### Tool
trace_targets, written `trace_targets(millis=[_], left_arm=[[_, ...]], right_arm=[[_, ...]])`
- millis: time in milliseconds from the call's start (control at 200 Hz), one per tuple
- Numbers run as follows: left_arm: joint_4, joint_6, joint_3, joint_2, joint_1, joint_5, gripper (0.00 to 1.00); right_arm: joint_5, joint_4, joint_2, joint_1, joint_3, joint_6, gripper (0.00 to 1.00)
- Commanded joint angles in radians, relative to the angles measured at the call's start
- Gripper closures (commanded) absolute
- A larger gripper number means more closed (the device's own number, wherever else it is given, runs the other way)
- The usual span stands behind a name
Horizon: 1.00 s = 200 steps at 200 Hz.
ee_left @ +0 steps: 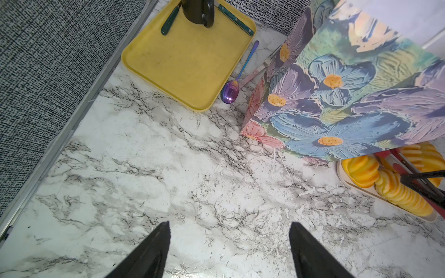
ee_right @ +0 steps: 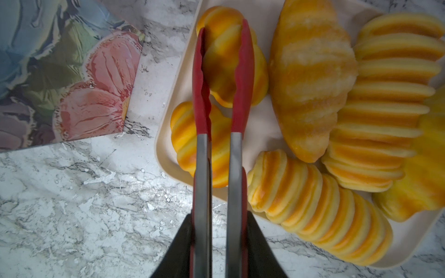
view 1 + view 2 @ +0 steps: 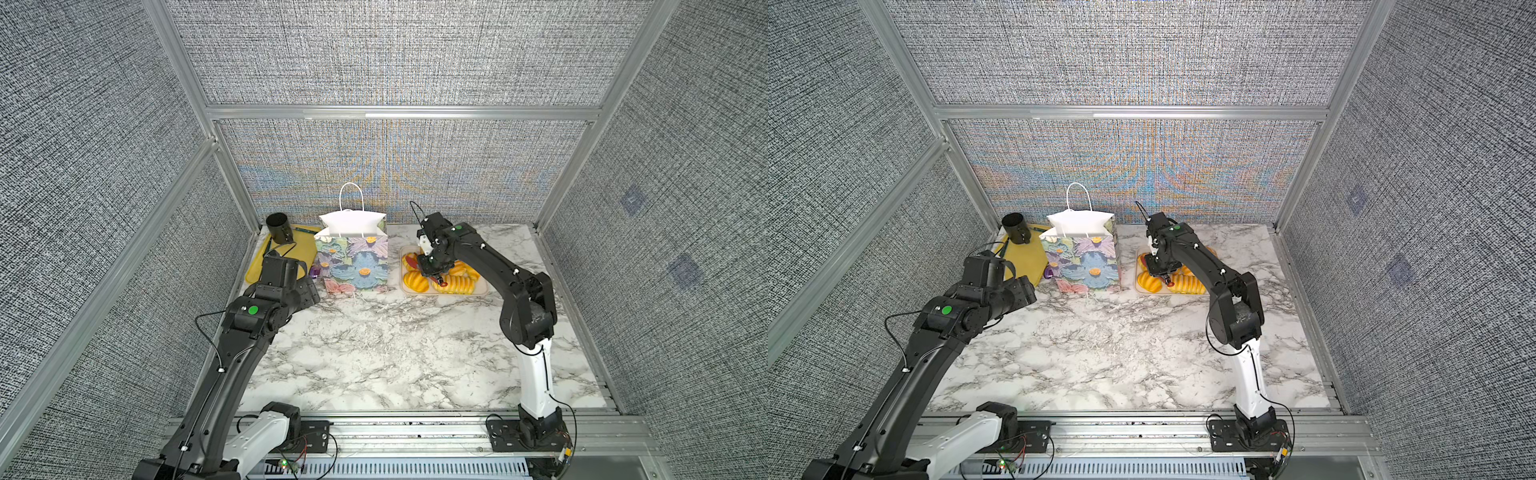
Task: Pack bread into a paper bag
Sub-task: Pick up the fake bread from the plate.
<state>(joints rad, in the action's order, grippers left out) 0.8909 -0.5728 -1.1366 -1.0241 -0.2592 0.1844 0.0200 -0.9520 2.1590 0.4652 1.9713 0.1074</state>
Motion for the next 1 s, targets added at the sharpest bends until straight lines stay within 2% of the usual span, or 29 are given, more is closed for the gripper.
trace_targets(millis=[0,290,571,886,996], left_arm=[[-0.002,0.007,-0.008,0.002,0.000,0.009,0.19],[-0.003,0.007,-0.012,-0.001,0.001,0.003,0.19],[-0.002,0.007,-0.011,0.002,0.001,0.001,0.19],[0.002,0.008,-0.014,-0.002,0.000,-0.003,0.19],[0.000,0.005,-0.012,-0.003,0.001,-0.005,0.19]], right_arm=[[0.002,0.005,-0.025,-0.002,-0.011,0.001,0.72],[-0.025,-0.023,-0.103,-0.005,0.037,0.015,0.74],[-0.011,-0.058,-0.140,-0.003,0.173,0.037,0.74],[0.055,0.043,-0.257,0.039,0.286,0.047,0.74],[0.047,0.093,-0.308,0.082,0.252,0.019,0.74]])
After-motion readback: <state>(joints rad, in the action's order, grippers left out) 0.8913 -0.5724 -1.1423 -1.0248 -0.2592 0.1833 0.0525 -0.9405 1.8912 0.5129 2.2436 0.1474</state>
